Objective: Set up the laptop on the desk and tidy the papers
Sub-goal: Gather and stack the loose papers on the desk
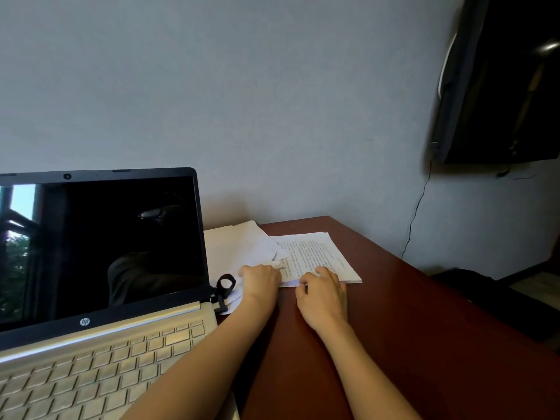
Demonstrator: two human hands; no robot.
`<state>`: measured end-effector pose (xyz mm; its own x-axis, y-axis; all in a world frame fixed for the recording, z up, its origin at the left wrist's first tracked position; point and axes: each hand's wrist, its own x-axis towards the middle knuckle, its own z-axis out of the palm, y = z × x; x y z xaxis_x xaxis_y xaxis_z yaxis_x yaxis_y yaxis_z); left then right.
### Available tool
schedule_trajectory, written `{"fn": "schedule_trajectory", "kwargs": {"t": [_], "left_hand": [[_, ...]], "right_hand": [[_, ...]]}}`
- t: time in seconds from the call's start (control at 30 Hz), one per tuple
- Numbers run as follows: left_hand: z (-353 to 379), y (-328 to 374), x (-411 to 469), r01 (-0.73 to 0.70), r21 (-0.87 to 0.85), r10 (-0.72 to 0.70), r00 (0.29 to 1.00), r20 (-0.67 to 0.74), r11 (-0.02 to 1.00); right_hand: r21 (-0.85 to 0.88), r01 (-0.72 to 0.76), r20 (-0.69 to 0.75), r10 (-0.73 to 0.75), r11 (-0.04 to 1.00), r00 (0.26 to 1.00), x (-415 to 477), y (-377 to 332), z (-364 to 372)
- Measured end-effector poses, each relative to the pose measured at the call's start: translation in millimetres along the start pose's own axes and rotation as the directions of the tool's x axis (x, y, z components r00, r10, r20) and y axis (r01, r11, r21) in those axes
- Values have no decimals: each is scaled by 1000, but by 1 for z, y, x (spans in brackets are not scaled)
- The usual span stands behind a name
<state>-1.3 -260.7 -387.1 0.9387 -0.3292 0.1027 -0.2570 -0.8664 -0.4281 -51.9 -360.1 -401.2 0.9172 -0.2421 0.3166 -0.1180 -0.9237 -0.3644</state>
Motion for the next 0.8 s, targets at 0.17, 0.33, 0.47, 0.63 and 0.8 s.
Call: {"fn": "schedule_trajectory", "kwargs": {"t": [0.17,0.33,0.47,0.63,0.8], "left_hand": [[-2,-6,0,-7,-111,-1,998,-67,994],[-12,-23,-7,12,-232,-35,995,-97,973],[-17,-36,-25,-61,-446,-17,986,-168,893],[-5,-74,-59,-315,-500,248,949,-196,807],[9,-97,-79,-451,-560,430,885,-178,696]], "right_hand": [[301,-39,-139,84,953,987,12,-10,4],[825,-448,361,288,345,887,14,-35,10],[782,-608,605,-66,-138,793,9,-49,-1],[730,-652,619,-208,-204,758,8,-52,6],[850,-518,511,88,94,855,15,-77,26]]}}
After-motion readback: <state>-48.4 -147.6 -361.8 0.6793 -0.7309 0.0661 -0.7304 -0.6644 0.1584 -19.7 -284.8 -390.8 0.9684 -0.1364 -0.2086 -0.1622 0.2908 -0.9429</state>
